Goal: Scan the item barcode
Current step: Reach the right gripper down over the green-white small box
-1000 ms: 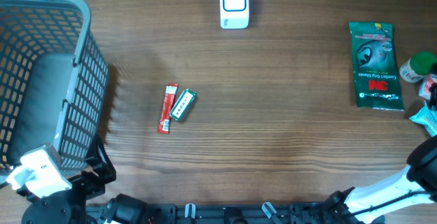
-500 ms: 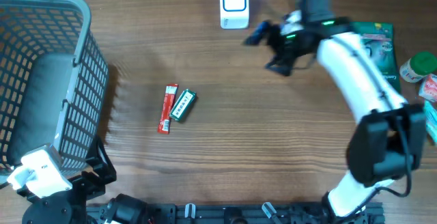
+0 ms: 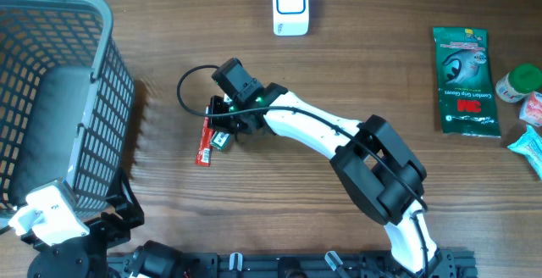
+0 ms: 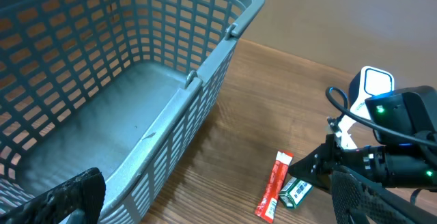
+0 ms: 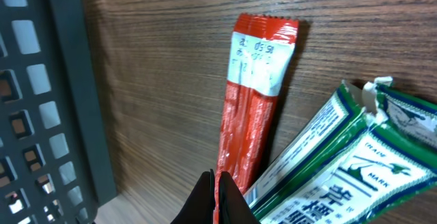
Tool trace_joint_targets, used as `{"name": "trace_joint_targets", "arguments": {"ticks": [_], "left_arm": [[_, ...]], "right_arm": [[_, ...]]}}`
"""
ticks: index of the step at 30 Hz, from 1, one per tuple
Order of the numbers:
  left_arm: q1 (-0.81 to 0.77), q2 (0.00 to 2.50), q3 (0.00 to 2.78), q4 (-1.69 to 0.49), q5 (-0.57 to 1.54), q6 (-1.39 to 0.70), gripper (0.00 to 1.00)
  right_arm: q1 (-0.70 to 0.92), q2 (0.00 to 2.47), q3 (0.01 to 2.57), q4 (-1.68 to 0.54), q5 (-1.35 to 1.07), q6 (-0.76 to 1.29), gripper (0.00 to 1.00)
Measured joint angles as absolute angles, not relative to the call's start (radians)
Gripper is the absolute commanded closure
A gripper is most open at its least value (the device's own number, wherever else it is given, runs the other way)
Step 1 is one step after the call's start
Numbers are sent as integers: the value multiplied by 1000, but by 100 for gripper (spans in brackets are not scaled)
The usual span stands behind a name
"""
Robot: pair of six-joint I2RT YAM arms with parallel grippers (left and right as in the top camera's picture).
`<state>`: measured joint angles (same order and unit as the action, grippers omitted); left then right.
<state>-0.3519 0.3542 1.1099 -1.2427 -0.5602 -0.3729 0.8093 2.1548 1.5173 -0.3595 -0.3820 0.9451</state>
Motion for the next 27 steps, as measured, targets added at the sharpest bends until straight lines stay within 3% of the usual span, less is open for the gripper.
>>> {"name": "trace_joint_targets", "arguments": {"ticks": [5,11,14,15,16,17,18,19,25,27], "left_arm": [[-352,354,1110,-1243,-560,-373,0],[-352,354,1110,-1243,-560,-373,0],[-352,354,1110,-1242,-560,-373,0],[-352,354,1110,-1243,-560,-373,0],[-352,354,1110,-1243,-560,-373,0],[-352,354,1110,-1243,-560,-373,0],[-352,354,1110,-1242,-560,-373,0],[-352,354,1110,-1243,-560,-373,0],[-352,354,1110,-1242,-560,-373,0],[-352,354,1110,-1243,-560,-373,0]], "right_arm": [[818,2159,1517,-414,-380,914,95],[821,2161,1530,-759,-250,775,96],[794,2157,1528,-815,-235,686,96],[776,2146,1528,-833,-233,647,88],[767,2126,1528,-849,-230,614,62],[762,2098,1527,-863,-229,579,53],[760,2061,1527,-873,-227,536,21],[760,2013,1527,-879,-227,476,4],[763,1902,1529,-807,-190,15,2],[763,1930,1529,-803,-182,-150,7]]}}
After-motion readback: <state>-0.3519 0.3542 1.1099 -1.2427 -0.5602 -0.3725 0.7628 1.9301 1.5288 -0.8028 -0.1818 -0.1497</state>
